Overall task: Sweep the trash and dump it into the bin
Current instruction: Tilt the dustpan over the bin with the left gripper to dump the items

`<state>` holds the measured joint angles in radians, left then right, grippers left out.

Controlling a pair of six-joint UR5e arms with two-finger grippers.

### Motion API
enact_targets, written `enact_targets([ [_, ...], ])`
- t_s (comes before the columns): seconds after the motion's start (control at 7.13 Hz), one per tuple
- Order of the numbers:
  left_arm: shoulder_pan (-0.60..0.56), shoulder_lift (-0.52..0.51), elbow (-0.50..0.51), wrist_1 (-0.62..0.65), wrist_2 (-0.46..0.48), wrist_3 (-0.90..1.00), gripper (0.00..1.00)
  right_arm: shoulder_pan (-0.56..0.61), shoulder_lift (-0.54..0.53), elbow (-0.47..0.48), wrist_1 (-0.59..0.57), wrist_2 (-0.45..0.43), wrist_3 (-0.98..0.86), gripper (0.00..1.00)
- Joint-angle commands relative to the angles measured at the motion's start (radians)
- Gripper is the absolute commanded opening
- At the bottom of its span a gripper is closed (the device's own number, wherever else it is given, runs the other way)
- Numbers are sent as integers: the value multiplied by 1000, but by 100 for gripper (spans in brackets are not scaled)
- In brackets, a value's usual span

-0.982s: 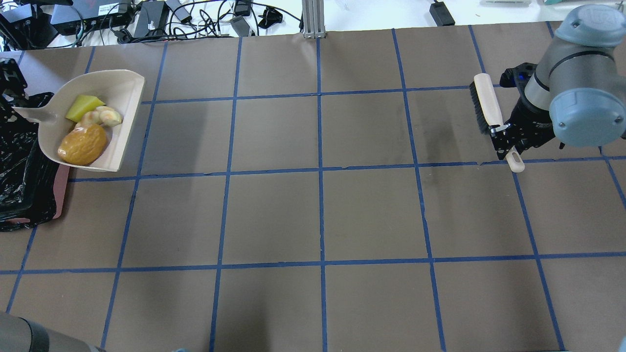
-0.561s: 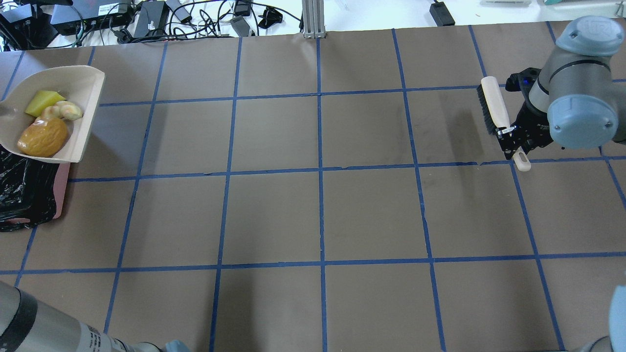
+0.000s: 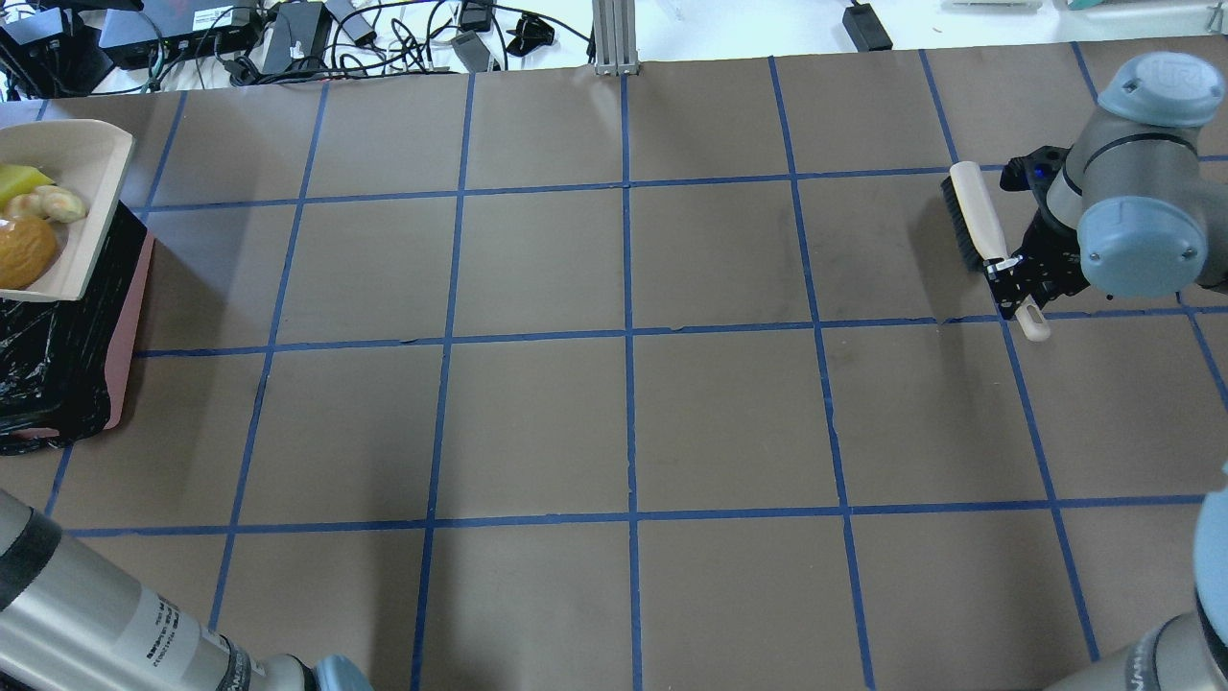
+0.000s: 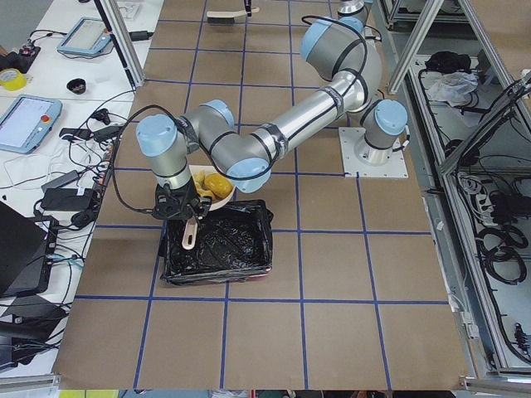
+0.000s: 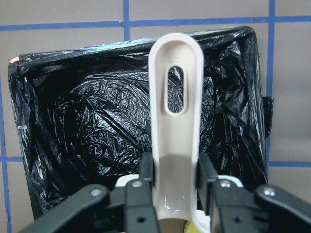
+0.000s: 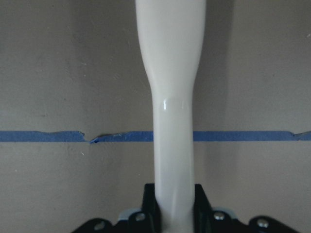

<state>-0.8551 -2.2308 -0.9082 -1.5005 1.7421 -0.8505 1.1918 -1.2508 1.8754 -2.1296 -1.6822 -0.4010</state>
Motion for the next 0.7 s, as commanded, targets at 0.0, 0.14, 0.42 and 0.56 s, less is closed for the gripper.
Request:
enact_targets([
  [0.0, 31, -71, 78, 8, 66, 49, 0, -8, 2, 8, -3, 1, -9, 0],
  [0.14, 45, -73, 80, 22, 77, 54, 0, -8, 2, 7, -4, 5, -7, 0],
  [0.42, 56, -73, 65, 84, 158, 56, 0, -8, 10, 7, -12, 12, -6, 0],
  [0.56, 56, -73, 37, 104, 215, 57, 0, -8, 10, 7, -16, 13, -7, 0],
])
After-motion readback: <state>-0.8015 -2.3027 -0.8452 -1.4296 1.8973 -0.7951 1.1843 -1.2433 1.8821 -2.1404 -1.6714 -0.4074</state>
